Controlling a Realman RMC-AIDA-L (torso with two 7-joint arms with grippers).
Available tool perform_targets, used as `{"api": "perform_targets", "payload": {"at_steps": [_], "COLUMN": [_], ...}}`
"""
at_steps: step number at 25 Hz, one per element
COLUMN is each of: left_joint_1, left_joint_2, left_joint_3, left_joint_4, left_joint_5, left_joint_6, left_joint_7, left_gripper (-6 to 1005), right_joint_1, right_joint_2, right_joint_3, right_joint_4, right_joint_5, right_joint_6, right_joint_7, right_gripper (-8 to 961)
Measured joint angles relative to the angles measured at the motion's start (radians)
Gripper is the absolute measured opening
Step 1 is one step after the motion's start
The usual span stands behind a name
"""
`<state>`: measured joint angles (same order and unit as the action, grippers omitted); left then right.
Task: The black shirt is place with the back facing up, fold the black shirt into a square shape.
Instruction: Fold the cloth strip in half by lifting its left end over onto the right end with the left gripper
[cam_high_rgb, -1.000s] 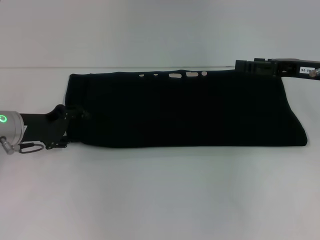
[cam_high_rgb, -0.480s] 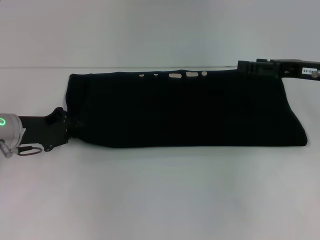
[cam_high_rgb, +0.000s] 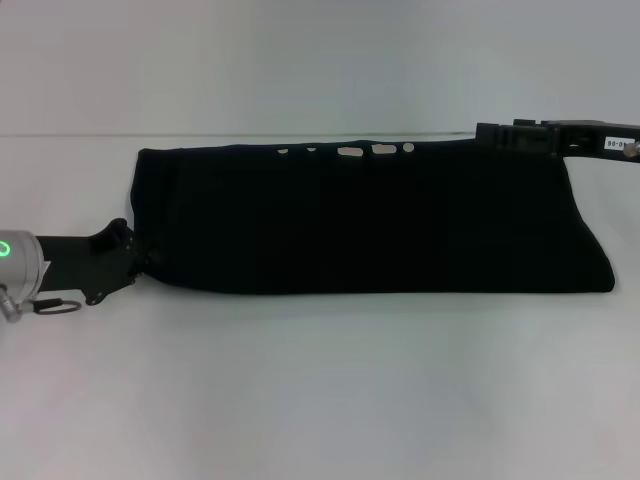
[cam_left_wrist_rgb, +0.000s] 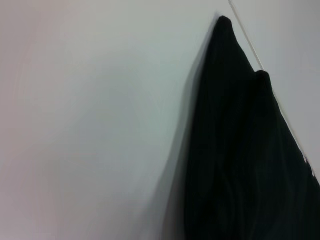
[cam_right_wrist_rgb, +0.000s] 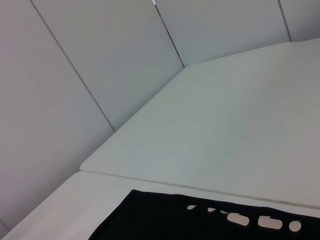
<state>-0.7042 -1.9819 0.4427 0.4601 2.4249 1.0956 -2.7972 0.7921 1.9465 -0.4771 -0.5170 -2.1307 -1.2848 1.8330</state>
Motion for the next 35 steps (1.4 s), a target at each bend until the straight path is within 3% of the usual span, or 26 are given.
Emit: {"api": "perform_targets", "payload": {"at_steps": [5,11,17,25,31,35], "left_joint_1": [0.017,0.054,0.129,0.229,0.232,0.188], "left_joint_2": [0.0,0.002,0.015,0.05,0.071,0.074], "left_joint_3": [-0.02,-0.105,-0.127,-0.199,-0.264,-0.262], "left_joint_4": [0.001,0.017,0.098,0.242,0.274,0.253], "left_joint_5": [-0.016,-0.036,-0.035,0.042,0.079,0.018], "left_joint_6": [0.031,0.101,0.164,0.216,0.248,0.355], "left_joint_7": [0.077,0.242,0.315,0.334,0.371,0.407], "left_gripper": [34,33,34,33,33,33], "right_joint_1": [-0.002,0.0,0.003,0.001,-0.003,-0.023], "right_joint_2": [0.002,0.008,0.01,0.015,0.022,0.018], "right_joint_3": [0.0,0.005,0.008,0.006,0.008,0.008], "right_joint_4": [0.0,0.0,0.002,0.006,0.009,0.003], "right_joint_5": [0.0,0.001,0.053,0.136,0.143,0.145], "right_joint_6": [0.001,0.003,0.013,0.062,0.076,0.072], "right_joint_7": [-0.001,-0.001,0.02,0.023,0.019,0.021], "right_gripper": [923,923,923,923,923,923]}}
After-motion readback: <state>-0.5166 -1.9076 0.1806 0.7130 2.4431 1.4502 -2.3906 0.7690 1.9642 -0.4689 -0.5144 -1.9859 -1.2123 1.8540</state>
